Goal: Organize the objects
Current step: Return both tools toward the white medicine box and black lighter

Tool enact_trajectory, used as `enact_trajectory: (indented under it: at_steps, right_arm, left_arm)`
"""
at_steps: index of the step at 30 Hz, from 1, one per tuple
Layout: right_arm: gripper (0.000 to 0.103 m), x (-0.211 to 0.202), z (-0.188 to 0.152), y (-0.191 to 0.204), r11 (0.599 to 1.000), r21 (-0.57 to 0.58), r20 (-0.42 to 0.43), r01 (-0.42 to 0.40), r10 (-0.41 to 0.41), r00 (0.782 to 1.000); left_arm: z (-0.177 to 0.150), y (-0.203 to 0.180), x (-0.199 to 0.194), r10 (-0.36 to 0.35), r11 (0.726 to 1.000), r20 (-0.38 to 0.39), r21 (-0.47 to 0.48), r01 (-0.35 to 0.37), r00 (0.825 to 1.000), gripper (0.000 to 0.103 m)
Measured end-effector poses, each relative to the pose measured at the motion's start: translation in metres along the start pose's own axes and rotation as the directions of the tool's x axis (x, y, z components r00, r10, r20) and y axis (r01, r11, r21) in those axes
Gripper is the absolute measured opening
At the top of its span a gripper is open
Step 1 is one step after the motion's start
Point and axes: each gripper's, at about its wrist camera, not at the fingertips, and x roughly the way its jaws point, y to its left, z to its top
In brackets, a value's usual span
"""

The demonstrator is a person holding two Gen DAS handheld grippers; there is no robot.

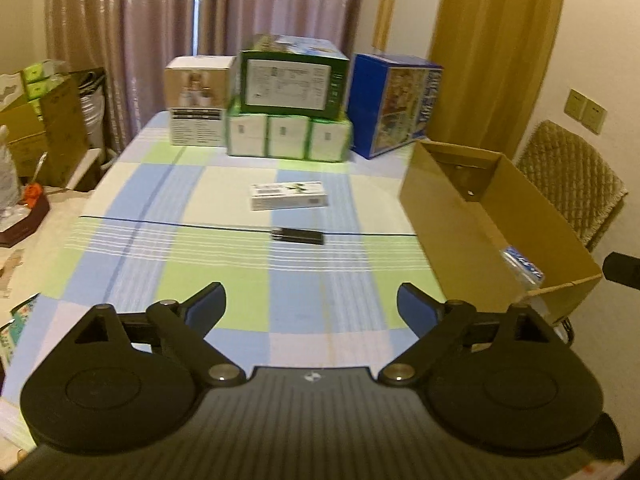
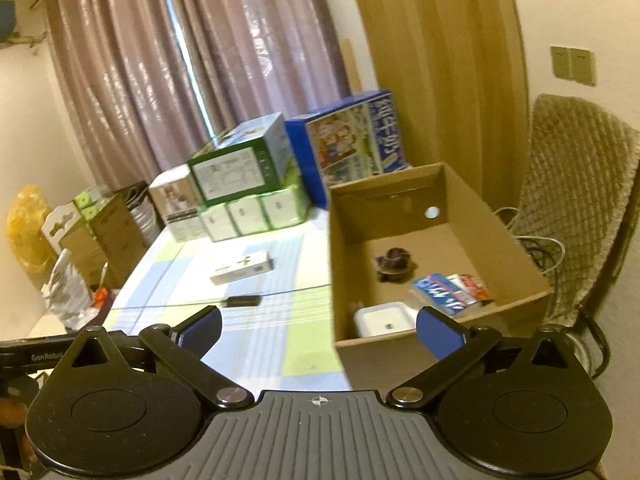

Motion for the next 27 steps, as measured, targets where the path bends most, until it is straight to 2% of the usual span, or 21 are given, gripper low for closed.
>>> enact_trajectory:
  at_steps: [10,20,27]
  right_arm:
    - [0.101,0.031,-0.007,0.048,0.995,-0.070,-0.039,-0.067,0.064,0.997]
    - [0.101,0.074,-0.012,0.079,0.990,-0.107,-0.065,-0.088,0.082,0.995]
    - [0.101,0.119,-0.017,0.091,0.990,-0.108,-0.097,-0.091,0.081,0.992]
  left_arm:
    - [0.005,0.046,-0.012,0.089,0.995,0.034,-0.042,-0.087,0.995,0.102]
    - [0.012,0.082,0.003,0.148,0.987,0.033,-0.069,-0.146,0.988,0.102]
    - [0.019,0.100,0.030,0.170,0.983,0.032,-0.075,-0.167,0.985,0.102]
